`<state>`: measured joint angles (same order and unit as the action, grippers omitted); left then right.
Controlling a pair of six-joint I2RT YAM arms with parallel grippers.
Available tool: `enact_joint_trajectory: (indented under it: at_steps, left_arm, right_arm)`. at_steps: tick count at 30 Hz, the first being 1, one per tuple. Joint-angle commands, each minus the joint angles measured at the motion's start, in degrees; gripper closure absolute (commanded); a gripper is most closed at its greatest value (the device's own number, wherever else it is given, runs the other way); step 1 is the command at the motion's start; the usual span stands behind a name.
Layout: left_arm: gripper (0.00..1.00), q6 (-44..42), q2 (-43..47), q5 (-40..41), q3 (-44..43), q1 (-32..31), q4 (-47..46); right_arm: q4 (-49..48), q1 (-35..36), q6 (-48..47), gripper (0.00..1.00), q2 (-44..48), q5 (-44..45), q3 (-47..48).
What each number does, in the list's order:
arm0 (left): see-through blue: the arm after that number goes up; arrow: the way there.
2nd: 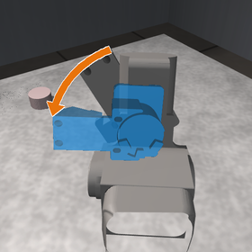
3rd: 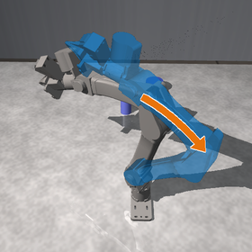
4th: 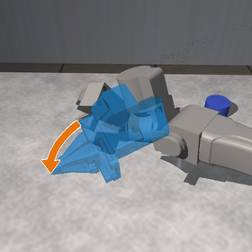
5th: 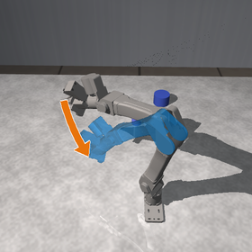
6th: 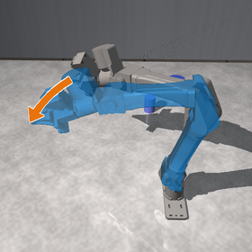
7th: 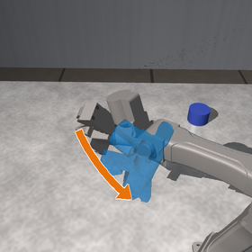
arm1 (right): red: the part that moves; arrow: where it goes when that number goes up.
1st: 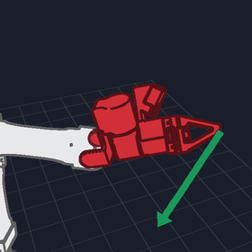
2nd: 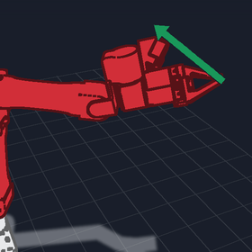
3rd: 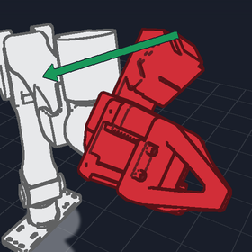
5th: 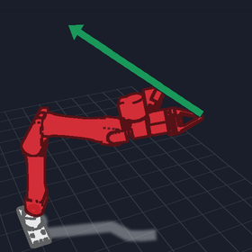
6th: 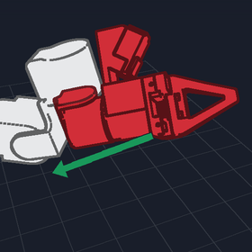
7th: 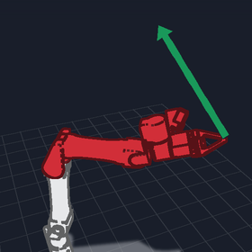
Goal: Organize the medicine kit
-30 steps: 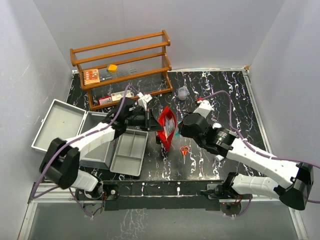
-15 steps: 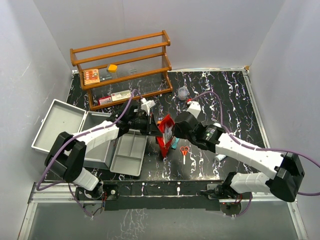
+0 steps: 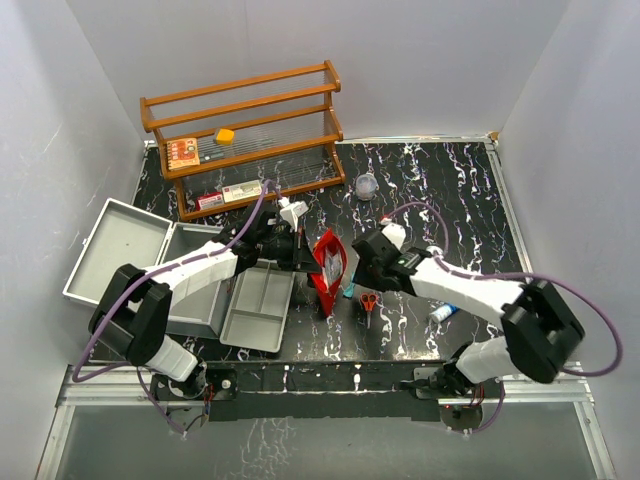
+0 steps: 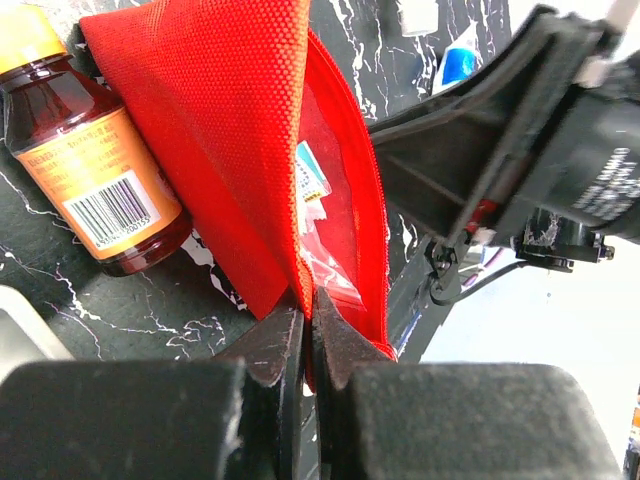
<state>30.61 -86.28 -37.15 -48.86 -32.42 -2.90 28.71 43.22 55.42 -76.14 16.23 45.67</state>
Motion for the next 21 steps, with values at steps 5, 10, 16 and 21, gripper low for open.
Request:
enact_joint_trajectory:
  at_steps: [5,10,16,21]
  left_arm:
    - [1.0,-0.3,3.3,0.9,0.3,-0.2,0.9]
    - [1.0,-0.5,3.7,0.8,0.3,-0.2,1.1]
    - [1.0,-0.6,3.5,0.5,0.4,-0.2,0.9]
    - [1.0,-0.4,3.5,0.4,0.7,-0.2,0.8]
  right_arm:
    - [-1.7,-0.2,-3.9,0.68,-11.0,-2.9,6.9]
    - [-1.7,-0.2,-5.0,0.67,-13.3,-2.9,8.3]
    - [-1.6,-0.2,-6.0,0.66,-15.5,-2.1,9.5]
    - [0.0,-0.1,-6.3,0.7,-18.0,-0.1,10.5]
